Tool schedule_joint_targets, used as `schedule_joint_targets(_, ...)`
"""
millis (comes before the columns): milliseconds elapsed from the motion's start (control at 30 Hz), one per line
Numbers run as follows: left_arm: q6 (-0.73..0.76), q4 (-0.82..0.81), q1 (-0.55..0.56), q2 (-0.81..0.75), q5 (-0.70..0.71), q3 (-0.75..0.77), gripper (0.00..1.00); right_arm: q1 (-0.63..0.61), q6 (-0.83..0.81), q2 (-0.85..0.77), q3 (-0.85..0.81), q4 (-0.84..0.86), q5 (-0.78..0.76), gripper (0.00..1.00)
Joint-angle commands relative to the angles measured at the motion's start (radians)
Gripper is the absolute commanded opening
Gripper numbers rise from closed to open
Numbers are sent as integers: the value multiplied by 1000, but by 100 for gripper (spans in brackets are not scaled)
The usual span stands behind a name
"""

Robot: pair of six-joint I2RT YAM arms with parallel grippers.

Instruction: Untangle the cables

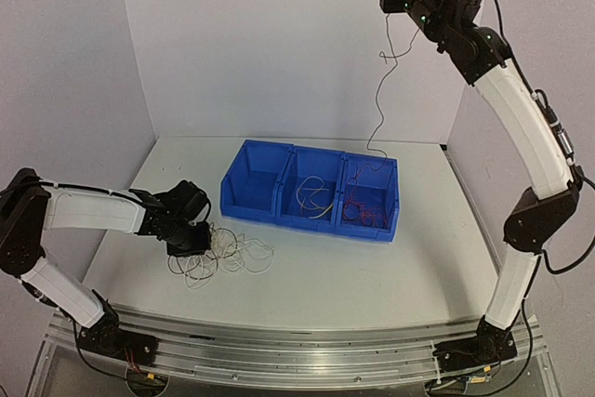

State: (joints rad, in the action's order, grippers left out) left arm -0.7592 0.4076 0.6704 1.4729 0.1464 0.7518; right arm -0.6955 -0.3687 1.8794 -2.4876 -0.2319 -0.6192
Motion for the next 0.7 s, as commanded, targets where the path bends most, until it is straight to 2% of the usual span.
schedule_joint_targets(0,13,-35,-3,20,-18,40,9,2,79,-49,182,26,55,0)
schedule_joint_targets(333,12,-39,-4,27,-24,33,9,2,194,-173,542,29,30,0)
schedule_joint_targets(667,7,-34,-4,22,-30,33,9,2,269,-308,775,35,-54,0)
